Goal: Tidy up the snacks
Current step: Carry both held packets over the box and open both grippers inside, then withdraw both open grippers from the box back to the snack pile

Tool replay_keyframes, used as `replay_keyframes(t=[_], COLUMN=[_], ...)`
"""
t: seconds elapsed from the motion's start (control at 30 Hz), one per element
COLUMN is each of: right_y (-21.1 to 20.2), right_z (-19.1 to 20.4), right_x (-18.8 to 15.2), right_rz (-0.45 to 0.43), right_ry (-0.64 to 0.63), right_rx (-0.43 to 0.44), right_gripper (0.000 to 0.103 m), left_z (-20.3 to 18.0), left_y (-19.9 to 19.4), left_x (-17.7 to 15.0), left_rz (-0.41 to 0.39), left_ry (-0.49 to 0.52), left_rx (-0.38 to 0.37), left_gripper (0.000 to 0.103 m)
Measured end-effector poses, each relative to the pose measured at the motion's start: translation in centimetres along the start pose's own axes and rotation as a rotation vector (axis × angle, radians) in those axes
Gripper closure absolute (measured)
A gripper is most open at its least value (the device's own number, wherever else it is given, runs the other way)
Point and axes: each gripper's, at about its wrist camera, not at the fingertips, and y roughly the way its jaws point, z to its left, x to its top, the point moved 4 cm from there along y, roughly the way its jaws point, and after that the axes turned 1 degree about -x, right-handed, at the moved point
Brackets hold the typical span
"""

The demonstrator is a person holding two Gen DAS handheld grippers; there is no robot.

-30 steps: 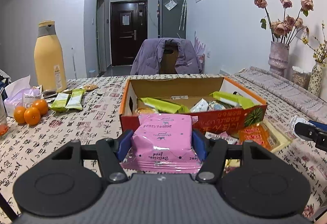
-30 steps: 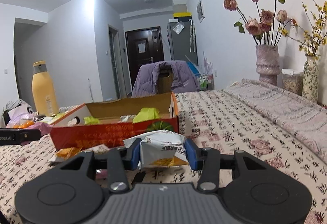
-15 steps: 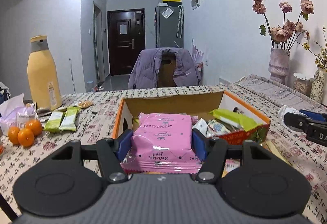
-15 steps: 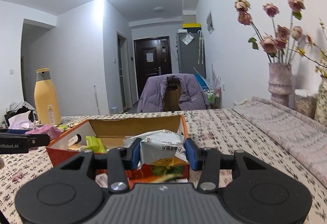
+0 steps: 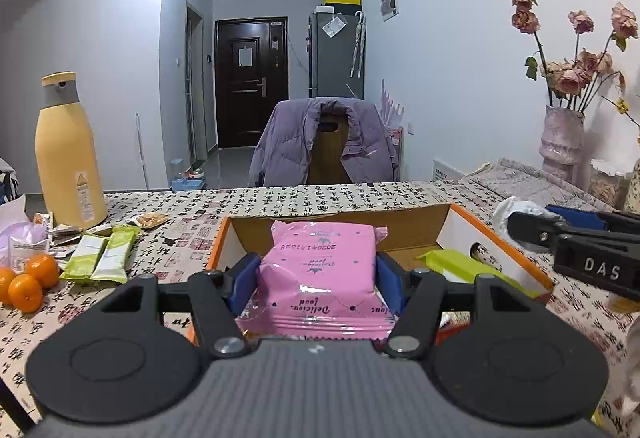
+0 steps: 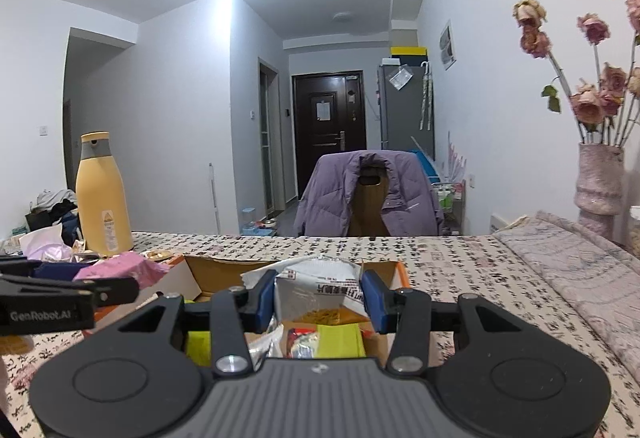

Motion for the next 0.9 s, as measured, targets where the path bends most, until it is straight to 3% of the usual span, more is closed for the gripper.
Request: replay_keyframes(t=[0.37,0.6,0.73,0.83,0.87,0.9], right_y=[4.4,5.8,5.6,5.5,5.3,5.3], right_z=[-0.1,-0.1,-0.5,-1.2,-1.4,-1.6], right_x=[0.3,-0.8,-0.9,-1.0,-1.0,-1.0], right_rz=[0.042,0.106,0.103,0.098,0.094,0.088], right_ry=[-0.006,-0.009,0.007,0.035,0.039,0.045], right_rx=[0.035,0.041,0.027,0.017,0.016,0.015], right_gripper=[0.059,0.055,0.038,0.012,0.008,0.006], left_z=[1.2,1.4,1.8,2.2,2.3,2.4], left_y=[5.4,6.5,6.2,5.9,5.7,5.5], left_x=[-0.6,-1.6,-1.7,-1.5,-1.5,-1.4], left_rz=[0.043,0.062,0.04,0.016,0.011,0.003], left_ry=[-0.06,-0.061,-0.085,-0.102,-0.108,-0.117], left_rx=[0.04,0.025,0.029,0.043,0.049,0.057], left_gripper=[0.04,0.04,0.032,0.013,0.003,0.0])
